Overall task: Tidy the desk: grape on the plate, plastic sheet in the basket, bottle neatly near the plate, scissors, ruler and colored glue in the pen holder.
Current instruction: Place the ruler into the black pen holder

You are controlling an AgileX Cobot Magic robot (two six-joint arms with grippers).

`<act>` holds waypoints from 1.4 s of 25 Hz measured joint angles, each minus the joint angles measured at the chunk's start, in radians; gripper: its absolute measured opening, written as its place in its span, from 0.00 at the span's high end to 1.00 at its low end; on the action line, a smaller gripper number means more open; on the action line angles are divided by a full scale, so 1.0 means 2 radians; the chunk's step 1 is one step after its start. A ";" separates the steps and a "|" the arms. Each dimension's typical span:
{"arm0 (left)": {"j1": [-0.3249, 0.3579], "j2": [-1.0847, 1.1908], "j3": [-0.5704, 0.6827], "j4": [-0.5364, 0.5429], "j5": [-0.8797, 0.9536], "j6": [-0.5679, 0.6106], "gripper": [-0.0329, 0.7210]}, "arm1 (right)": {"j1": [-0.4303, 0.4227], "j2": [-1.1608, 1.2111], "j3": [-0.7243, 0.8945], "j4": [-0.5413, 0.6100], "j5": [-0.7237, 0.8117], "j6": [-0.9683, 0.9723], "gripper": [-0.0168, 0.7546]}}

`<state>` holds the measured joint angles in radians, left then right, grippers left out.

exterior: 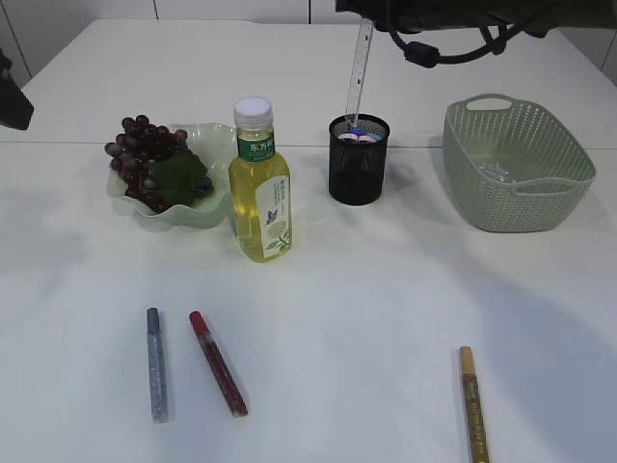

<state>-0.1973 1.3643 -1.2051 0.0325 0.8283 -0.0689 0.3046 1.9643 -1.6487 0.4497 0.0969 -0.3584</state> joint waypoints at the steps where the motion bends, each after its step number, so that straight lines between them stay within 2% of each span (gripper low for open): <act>1: 0.000 0.000 0.000 0.002 0.000 0.000 0.27 | 0.000 0.011 -0.010 0.000 -0.003 -0.010 0.96; 9: 0.000 0.000 0.000 0.003 0.000 0.000 0.27 | -0.006 0.077 -0.086 0.001 -0.006 -0.101 0.96; 14: 0.000 0.000 0.000 0.006 0.001 0.000 0.28 | -0.020 0.087 -0.094 0.001 -0.006 -0.121 0.96; 35: 0.000 0.000 0.000 0.007 -0.006 -0.001 0.28 | -0.021 0.111 -0.112 0.020 -0.019 -0.126 0.96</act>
<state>-0.1973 1.3643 -1.2051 0.0468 0.8165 -0.0711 0.2623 2.1870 -1.8729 0.4892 0.0589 -0.6112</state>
